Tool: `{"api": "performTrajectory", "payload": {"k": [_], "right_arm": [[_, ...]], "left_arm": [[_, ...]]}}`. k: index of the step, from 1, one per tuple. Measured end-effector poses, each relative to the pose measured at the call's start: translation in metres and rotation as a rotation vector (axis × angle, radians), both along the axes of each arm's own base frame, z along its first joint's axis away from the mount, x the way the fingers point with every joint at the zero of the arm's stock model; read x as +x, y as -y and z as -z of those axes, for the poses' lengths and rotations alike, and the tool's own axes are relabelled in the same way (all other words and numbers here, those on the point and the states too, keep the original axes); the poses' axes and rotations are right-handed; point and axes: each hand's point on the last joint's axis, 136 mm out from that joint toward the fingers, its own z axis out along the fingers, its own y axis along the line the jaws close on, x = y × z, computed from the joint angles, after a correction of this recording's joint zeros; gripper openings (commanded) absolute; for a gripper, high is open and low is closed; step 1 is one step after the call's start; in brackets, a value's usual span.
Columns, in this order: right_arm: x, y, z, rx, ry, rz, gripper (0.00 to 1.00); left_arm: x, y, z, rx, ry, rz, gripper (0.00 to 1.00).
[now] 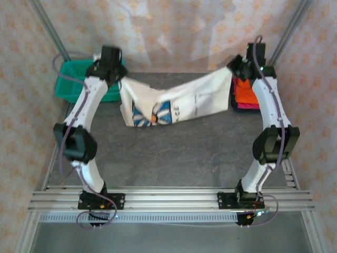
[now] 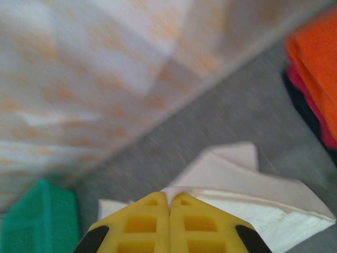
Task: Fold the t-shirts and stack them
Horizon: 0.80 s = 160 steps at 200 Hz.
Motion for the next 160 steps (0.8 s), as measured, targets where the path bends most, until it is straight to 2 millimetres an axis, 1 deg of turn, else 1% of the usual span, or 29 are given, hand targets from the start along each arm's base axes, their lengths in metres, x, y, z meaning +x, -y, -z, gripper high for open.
{"api": "performTrajectory", "payload": {"k": [3,6,10,13,16,17,23,27,29,31,38,49,57,66,69,79,91,95,96,108,117,125,131,139,146,153,157,160], "right_arm": [[0.004,0.000,-0.010,0.004,0.020,-0.003,0.00],[0.009,0.001,-0.022,0.010,0.048,-0.003,0.00],[0.013,0.003,-0.035,0.013,0.075,-0.003,0.00],[0.016,0.004,-0.049,0.021,0.107,-0.003,0.00],[0.018,0.005,-0.059,0.024,0.131,-0.004,0.00],[0.018,0.005,-0.061,0.025,0.135,-0.004,0.00],[0.020,0.007,-0.085,0.034,0.189,-0.004,0.00],[0.020,0.009,-0.098,0.040,0.218,-0.004,0.00],[0.019,0.009,-0.106,0.043,0.238,-0.005,0.00],[0.019,0.010,-0.111,0.044,0.248,-0.005,0.00],[0.014,0.011,-0.133,0.051,0.298,-0.007,0.00],[0.002,0.012,-0.156,0.059,0.350,-0.011,0.00],[-0.007,0.011,-0.166,0.063,0.372,-0.016,0.00],[-0.019,0.010,-0.168,0.066,0.378,-0.022,0.00],[-0.026,0.009,-0.168,0.069,0.377,-0.024,0.00],[-0.041,0.007,-0.158,0.072,0.363,-0.029,0.00],[-0.063,0.006,-0.139,0.075,0.337,-0.032,0.00],[-0.070,0.005,-0.129,0.077,0.319,-0.031,0.00],[-0.072,0.005,-0.128,0.076,0.316,-0.031,0.00],[-0.089,0.004,-0.103,0.076,0.280,-0.031,0.00],[-0.101,0.003,-0.083,0.073,0.250,-0.032,0.00],[-0.110,0.003,-0.064,0.070,0.222,-0.036,0.00],[-0.118,0.002,-0.049,0.069,0.195,-0.037,0.00],[-0.129,0.001,-0.027,0.065,0.156,-0.040,0.00],[-0.138,0.001,-0.010,0.061,0.124,-0.043,0.00],[-0.150,0.000,0.011,0.057,0.084,-0.047,0.00],[-0.157,-0.001,0.021,0.057,0.062,-0.048,0.00],[-0.162,-0.001,0.029,0.054,0.048,-0.050,0.00]], "left_arm": [[0.013,0.001,-0.009,-0.003,0.026,0.003,0.00],[0.021,0.001,-0.022,-0.004,0.057,0.006,0.00],[0.032,0.002,-0.030,-0.010,0.081,0.012,0.00],[0.038,0.003,-0.041,-0.014,0.110,0.014,0.00],[0.045,0.003,-0.047,-0.021,0.129,0.016,0.00],[0.048,0.003,-0.052,-0.023,0.143,0.016,0.00],[0.056,0.002,-0.067,-0.036,0.191,0.021,0.00],[0.061,0.002,-0.080,-0.051,0.235,0.028,0.00],[0.063,0.001,-0.083,-0.058,0.247,0.029,0.00],[0.064,0.000,-0.089,-0.066,0.267,0.030,0.00],[0.064,-0.004,-0.100,-0.089,0.302,0.036,0.00],[0.055,-0.013,-0.109,-0.104,0.306,0.034,0.00],[0.045,-0.021,-0.115,-0.102,0.296,0.028,0.00],[0.030,-0.029,-0.117,-0.098,0.264,0.022,0.00],[0.024,-0.030,-0.118,-0.096,0.253,0.022,0.00],[0.002,-0.032,-0.116,-0.088,0.220,0.024,0.00],[-0.036,-0.030,-0.107,-0.085,0.188,0.032,0.00],[-0.046,-0.029,-0.104,-0.085,0.183,0.034,0.00],[-0.052,-0.029,-0.102,-0.085,0.177,0.035,0.00],[-0.088,-0.026,-0.091,-0.083,0.162,0.040,0.00],[-0.110,-0.026,-0.083,-0.083,0.156,0.042,0.00],[-0.123,-0.026,-0.073,-0.082,0.148,0.044,0.00],[-0.133,-0.026,-0.063,-0.082,0.138,0.045,0.00],[-0.144,-0.026,-0.045,-0.082,0.111,0.043,0.00],[-0.154,-0.026,-0.025,-0.083,0.078,0.041,0.00],[-0.165,-0.026,-0.001,-0.083,0.032,0.039,0.00],[-0.173,-0.027,0.016,-0.083,-0.004,0.035,0.00],[-0.177,-0.027,0.025,-0.083,-0.021,0.035,0.00]]}}
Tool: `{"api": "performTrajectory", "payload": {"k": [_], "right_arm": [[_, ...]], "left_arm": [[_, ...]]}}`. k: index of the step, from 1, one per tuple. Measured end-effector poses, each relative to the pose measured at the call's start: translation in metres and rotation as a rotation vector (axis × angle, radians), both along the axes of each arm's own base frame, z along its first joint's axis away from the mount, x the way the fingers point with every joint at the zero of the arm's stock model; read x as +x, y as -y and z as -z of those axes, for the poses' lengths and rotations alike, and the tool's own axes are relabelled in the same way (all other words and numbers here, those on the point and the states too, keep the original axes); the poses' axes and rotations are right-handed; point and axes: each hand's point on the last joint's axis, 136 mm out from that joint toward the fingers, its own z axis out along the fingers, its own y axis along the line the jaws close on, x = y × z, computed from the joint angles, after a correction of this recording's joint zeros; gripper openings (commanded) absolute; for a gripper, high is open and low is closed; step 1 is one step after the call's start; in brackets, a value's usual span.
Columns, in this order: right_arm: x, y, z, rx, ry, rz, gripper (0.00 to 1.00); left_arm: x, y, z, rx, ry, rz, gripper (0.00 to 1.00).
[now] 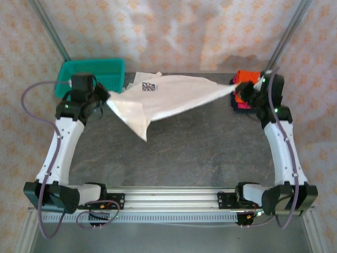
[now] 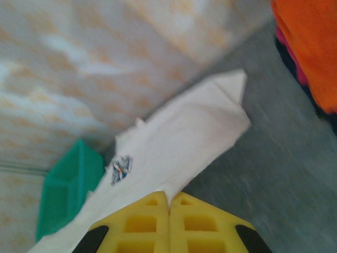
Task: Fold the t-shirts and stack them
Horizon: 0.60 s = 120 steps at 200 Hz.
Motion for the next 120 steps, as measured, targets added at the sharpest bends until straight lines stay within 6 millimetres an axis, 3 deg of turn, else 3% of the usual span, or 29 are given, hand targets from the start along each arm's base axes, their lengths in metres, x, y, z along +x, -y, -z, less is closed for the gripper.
{"api": "performTrajectory", "payload": {"k": [19,40,76,97,120], "right_arm": [[-0.036,-0.002,0.049,-0.014,-0.112,-0.013,0.00],[-0.071,-0.004,0.100,-0.021,-0.245,-0.025,0.00],[-0.116,-0.002,0.170,-0.026,-0.454,-0.013,0.00],[-0.128,-0.002,0.191,-0.026,-0.516,-0.009,0.00],[-0.134,-0.002,0.203,-0.023,-0.550,-0.009,0.00]], "left_arm": [[-0.041,-0.001,0.071,-0.002,-0.157,-0.009,0.00],[-0.086,-0.003,0.126,-0.009,-0.278,-0.029,0.00],[-0.131,-0.007,0.185,-0.012,-0.398,-0.069,0.03],[-0.149,-0.011,0.214,-0.002,-0.468,-0.102,0.03],[-0.158,-0.017,0.225,0.018,-0.496,-0.138,0.05]]}}
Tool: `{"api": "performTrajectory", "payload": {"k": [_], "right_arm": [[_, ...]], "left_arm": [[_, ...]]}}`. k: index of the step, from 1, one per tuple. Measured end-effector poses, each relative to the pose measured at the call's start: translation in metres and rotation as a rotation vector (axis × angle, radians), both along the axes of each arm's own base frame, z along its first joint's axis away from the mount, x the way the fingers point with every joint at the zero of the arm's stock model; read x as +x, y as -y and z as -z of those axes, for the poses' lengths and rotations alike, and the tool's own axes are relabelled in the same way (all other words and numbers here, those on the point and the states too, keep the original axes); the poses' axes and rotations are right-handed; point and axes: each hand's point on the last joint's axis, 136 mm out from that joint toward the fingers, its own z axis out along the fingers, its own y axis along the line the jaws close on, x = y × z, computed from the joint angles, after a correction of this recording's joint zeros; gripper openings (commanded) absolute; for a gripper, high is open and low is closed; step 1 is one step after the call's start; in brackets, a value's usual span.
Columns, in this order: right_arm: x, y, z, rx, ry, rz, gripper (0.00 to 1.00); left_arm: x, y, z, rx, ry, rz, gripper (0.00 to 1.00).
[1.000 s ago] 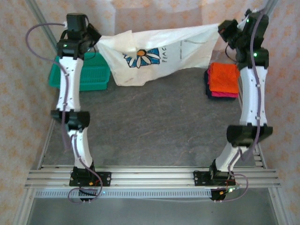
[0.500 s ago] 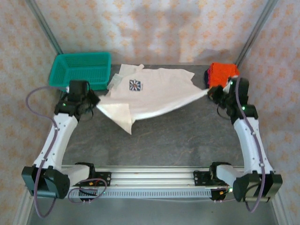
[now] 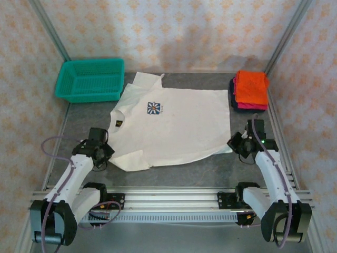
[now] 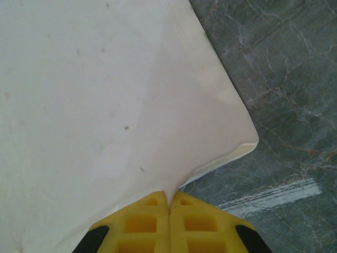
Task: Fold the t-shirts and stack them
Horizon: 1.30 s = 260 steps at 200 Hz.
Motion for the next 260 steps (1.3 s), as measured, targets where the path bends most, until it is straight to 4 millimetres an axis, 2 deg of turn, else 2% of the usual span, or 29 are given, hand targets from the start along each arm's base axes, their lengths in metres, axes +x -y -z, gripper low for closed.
{"api": "performTrajectory", "payload": {"k": [17,55,88,108,143,150,164,179,189,199,216,231,260], "right_arm": [[-0.002,0.000,0.005,-0.002,-0.018,0.001,0.00],[-0.006,0.011,0.008,-0.053,-0.032,0.036,0.00],[-0.011,0.023,-0.011,-0.093,0.051,0.129,0.00],[-0.018,0.024,-0.017,-0.070,0.105,0.180,0.00],[-0.024,0.024,-0.006,-0.048,0.074,0.214,0.00],[-0.025,0.024,-0.005,-0.048,0.067,0.216,0.00],[-0.026,0.025,-0.003,-0.053,0.052,0.218,0.00],[-0.026,0.025,-0.002,-0.053,0.048,0.217,0.13],[-0.026,0.024,0.000,-0.057,0.040,0.210,0.34],[-0.026,0.025,0.001,-0.057,0.030,0.214,0.53],[-0.027,0.027,0.004,-0.074,0.020,0.212,0.71],[-0.026,0.032,0.000,-0.105,0.032,0.218,0.78],[-0.013,0.039,-0.024,-0.176,0.088,0.183,0.80]], "left_arm": [[-0.001,-0.003,0.003,0.012,-0.001,-0.014,0.00],[-0.011,-0.006,0.014,0.025,-0.018,-0.039,0.00],[-0.017,-0.008,0.013,0.026,0.008,-0.067,0.00],[-0.017,-0.008,0.011,0.021,0.026,-0.078,0.11],[-0.019,-0.013,0.009,0.043,0.019,-0.098,0.31],[-0.018,-0.015,0.006,0.052,0.022,-0.100,0.37],[-0.015,-0.018,-0.004,0.072,0.037,-0.099,0.57],[-0.009,-0.021,-0.017,0.095,0.061,-0.088,0.71],[-0.002,-0.022,-0.026,0.099,0.087,-0.093,0.77],[0.003,-0.021,-0.033,0.103,0.102,-0.077,0.79],[0.016,-0.019,-0.039,0.104,0.117,-0.058,0.80],[0.034,-0.012,-0.043,0.100,0.126,-0.019,0.80],[0.079,0.006,-0.047,0.087,0.146,0.063,0.79]]}}
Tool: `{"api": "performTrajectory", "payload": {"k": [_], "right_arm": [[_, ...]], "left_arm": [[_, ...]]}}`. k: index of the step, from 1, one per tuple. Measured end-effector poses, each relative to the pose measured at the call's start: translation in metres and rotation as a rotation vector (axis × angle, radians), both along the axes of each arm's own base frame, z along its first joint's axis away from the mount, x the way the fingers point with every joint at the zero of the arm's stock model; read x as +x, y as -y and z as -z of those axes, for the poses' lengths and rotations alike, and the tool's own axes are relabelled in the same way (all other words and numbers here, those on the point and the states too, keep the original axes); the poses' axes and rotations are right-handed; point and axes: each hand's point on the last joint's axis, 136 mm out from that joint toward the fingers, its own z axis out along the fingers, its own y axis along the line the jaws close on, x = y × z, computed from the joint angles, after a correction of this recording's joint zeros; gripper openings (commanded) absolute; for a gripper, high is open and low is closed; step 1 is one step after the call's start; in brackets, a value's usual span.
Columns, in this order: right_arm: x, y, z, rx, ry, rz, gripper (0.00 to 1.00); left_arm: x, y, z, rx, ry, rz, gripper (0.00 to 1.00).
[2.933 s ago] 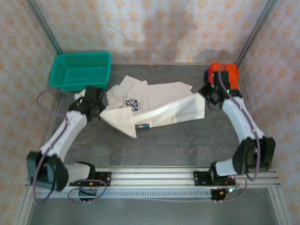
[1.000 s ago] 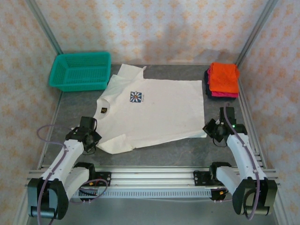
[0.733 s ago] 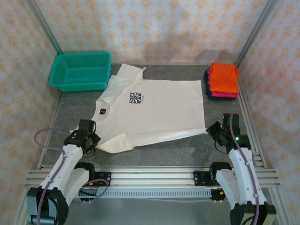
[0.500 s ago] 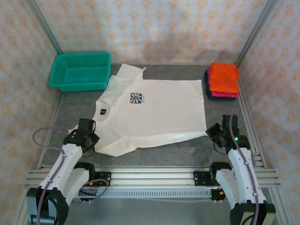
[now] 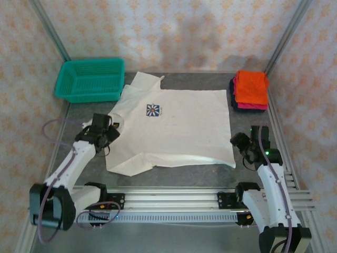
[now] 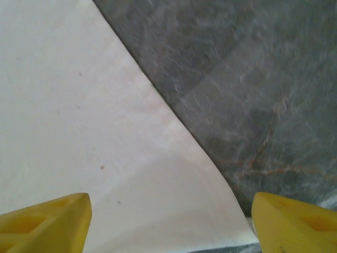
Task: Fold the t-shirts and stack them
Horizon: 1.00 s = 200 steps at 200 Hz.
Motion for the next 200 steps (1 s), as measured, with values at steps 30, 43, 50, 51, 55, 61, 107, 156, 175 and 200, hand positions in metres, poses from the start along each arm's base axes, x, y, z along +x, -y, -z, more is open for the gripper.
{"api": "performTrajectory", "payload": {"k": [30,43,50,51,55,61,107,156,175,200], "right_arm": [[0.033,-0.020,-0.007,-0.049,0.011,-0.126,0.76],[0.048,-0.039,0.004,-0.061,-0.013,-0.202,0.73],[0.055,-0.048,0.013,-0.068,-0.034,-0.234,0.71],[0.057,-0.050,0.014,-0.071,-0.039,-0.242,0.71],[0.060,-0.056,0.020,-0.075,-0.056,-0.262,0.71],[0.066,-0.064,0.028,-0.082,-0.076,-0.288,0.71],[0.120,-0.096,0.071,-0.098,-0.145,-0.349,0.65],[0.150,-0.084,0.102,-0.077,-0.199,-0.309,0.65],[0.165,-0.075,0.101,-0.063,-0.179,-0.284,0.65],[0.188,-0.068,0.100,-0.054,-0.166,-0.272,0.66]], "left_arm": [[0.052,0.016,0.004,-0.014,0.018,0.044,0.76],[0.069,0.019,0.012,-0.015,0.012,0.048,0.76],[0.077,0.022,0.017,-0.014,0.006,0.052,0.76],[0.078,0.022,0.018,-0.014,0.005,0.053,0.76],[0.082,0.023,0.021,-0.014,0.000,0.053,0.76],[0.087,0.023,0.026,-0.013,-0.007,0.054,0.76],[0.123,0.031,0.057,-0.025,-0.065,0.063,0.74],[0.145,0.040,0.073,-0.034,-0.092,0.075,0.74],[0.163,0.045,0.075,-0.037,-0.084,0.081,0.74],[0.190,0.052,0.073,-0.049,-0.059,0.091,0.74]]}}
